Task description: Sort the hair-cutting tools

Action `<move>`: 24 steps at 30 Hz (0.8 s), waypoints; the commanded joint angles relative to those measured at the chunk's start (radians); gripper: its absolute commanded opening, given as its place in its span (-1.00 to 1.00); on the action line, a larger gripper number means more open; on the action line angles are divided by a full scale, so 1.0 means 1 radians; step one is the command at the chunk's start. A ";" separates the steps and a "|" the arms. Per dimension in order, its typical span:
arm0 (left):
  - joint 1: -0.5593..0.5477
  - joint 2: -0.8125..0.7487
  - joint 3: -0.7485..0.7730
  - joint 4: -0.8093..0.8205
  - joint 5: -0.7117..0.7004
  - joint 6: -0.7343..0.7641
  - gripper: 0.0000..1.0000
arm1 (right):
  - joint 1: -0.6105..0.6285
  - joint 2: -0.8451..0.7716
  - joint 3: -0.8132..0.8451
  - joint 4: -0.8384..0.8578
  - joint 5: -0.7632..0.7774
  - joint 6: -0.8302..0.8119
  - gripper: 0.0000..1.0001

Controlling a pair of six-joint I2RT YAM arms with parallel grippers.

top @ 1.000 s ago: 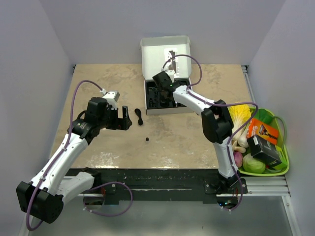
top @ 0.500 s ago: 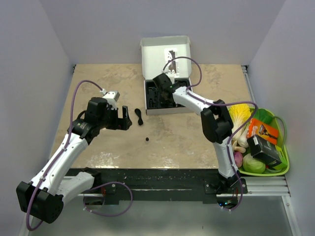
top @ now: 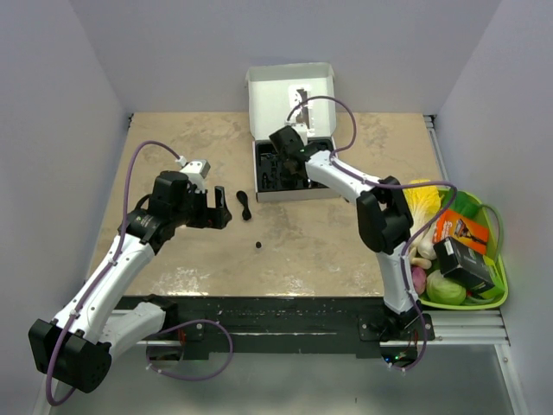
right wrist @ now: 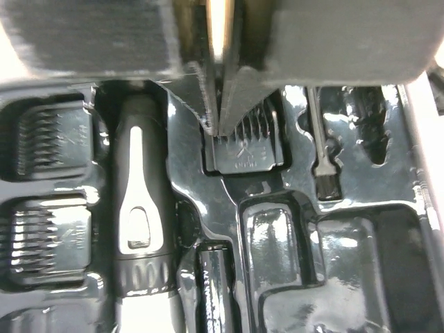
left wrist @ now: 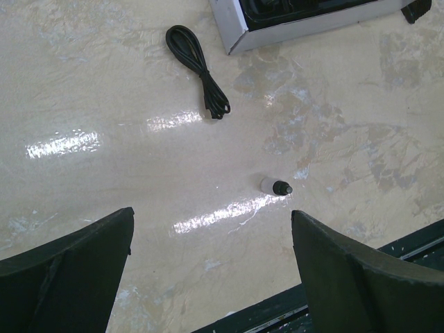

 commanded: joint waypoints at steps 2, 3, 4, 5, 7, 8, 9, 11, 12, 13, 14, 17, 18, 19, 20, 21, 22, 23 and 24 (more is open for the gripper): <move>-0.002 -0.015 0.032 0.018 0.005 0.004 0.99 | -0.004 -0.162 0.057 -0.039 0.055 -0.014 -0.53; -0.002 -0.016 0.034 0.015 0.005 0.006 0.99 | -0.009 -0.174 0.056 -0.055 0.058 -0.014 -0.46; 0.000 -0.018 0.037 0.015 0.008 0.006 0.99 | -0.015 -0.188 0.050 -0.061 0.058 -0.014 -0.42; 0.000 -0.021 0.043 0.012 0.008 0.006 0.99 | -0.032 -0.219 0.025 -0.062 0.061 -0.013 -0.35; -0.002 -0.026 0.052 0.004 0.008 0.007 0.99 | -0.067 -0.248 -0.009 -0.062 0.052 -0.010 -0.29; 0.000 -0.027 0.054 0.001 0.008 0.009 0.99 | -0.083 -0.281 -0.045 -0.062 0.052 -0.008 -0.21; -0.002 -0.035 0.055 -0.002 0.008 0.009 0.99 | -0.095 -0.297 -0.064 -0.068 0.052 -0.008 -0.17; -0.002 -0.039 0.062 -0.008 0.010 0.012 0.99 | -0.139 -0.344 -0.129 -0.073 0.052 -0.007 -0.05; -0.002 -0.043 0.062 -0.011 0.010 0.012 0.99 | -0.155 -0.363 -0.156 -0.069 0.055 -0.005 -0.03; -0.002 -0.047 0.063 -0.013 0.013 0.012 0.99 | -0.182 -0.380 -0.180 -0.064 0.053 -0.007 -0.01; 0.000 -0.047 0.065 -0.016 0.012 0.013 0.99 | -0.196 -0.392 -0.225 -0.062 0.056 -0.008 0.02; -0.002 -0.053 0.069 -0.022 0.019 0.013 0.99 | -0.248 -0.435 -0.289 -0.065 0.076 -0.004 0.06; -0.002 -0.053 0.071 -0.025 0.021 0.013 0.99 | -0.261 -0.446 -0.303 -0.067 0.075 -0.004 0.06; -0.002 -0.055 0.075 -0.028 0.022 0.013 0.99 | -0.283 -0.450 -0.318 -0.065 0.073 -0.002 0.07; 0.000 -0.055 0.077 -0.030 0.021 0.013 0.99 | -0.294 -0.452 -0.352 -0.062 0.072 -0.002 0.08; 0.000 -0.059 0.079 -0.033 0.022 0.013 0.99 | -0.305 -0.451 -0.366 -0.055 0.064 -0.004 0.09; 0.000 -0.061 0.083 -0.033 0.024 0.013 0.99 | -0.323 -0.446 -0.378 -0.056 0.056 -0.007 0.11; 0.000 -0.062 0.085 -0.034 0.025 0.016 0.99 | -0.331 -0.443 -0.401 -0.056 0.050 -0.005 0.13; 0.000 -0.066 0.086 -0.036 0.025 0.018 0.99 | -0.337 -0.443 -0.415 -0.039 0.050 -0.004 0.16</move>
